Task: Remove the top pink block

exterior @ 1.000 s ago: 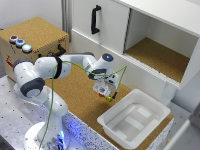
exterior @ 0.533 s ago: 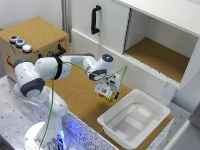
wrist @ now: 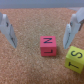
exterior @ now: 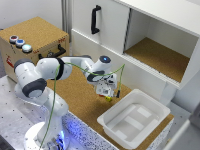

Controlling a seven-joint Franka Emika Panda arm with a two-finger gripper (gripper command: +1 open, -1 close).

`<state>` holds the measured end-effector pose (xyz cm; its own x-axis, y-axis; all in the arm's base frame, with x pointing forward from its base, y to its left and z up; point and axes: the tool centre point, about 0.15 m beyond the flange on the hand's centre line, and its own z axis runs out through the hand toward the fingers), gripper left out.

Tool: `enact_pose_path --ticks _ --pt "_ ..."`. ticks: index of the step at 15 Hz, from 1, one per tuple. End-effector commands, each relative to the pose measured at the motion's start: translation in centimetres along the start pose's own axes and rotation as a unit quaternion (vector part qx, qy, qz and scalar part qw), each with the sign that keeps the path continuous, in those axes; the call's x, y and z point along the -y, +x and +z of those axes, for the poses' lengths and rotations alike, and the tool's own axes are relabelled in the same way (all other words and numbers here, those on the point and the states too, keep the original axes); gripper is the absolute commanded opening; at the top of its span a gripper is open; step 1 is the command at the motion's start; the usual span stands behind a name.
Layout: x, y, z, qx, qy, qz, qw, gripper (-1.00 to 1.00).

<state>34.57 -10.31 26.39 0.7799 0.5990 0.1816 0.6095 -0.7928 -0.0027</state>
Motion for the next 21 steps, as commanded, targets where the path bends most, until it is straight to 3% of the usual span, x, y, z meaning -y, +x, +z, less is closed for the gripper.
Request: enact_pose_path --ticks 1,10,11,12,13,21 --pt "1.2 1.2 3.8 0.011 -0.057 -0.059 0.997 1.0" --pt "-0.2 2.0 6.5 0.024 -0.063 -0.06 0.996 1.0" --pt "-0.4 2.2 6.4 0.019 -0.068 -0.055 0.996 -1.0" --pt "-0.6 2.5 6.4 0.019 -0.067 -0.052 0.996 -1.0" --pt "-0.8 2.7 6.6 0.02 -0.067 -0.051 0.996 1.0" --pt "-1.8 4.2 7.7 0.022 -0.07 -0.044 0.996 1.0"
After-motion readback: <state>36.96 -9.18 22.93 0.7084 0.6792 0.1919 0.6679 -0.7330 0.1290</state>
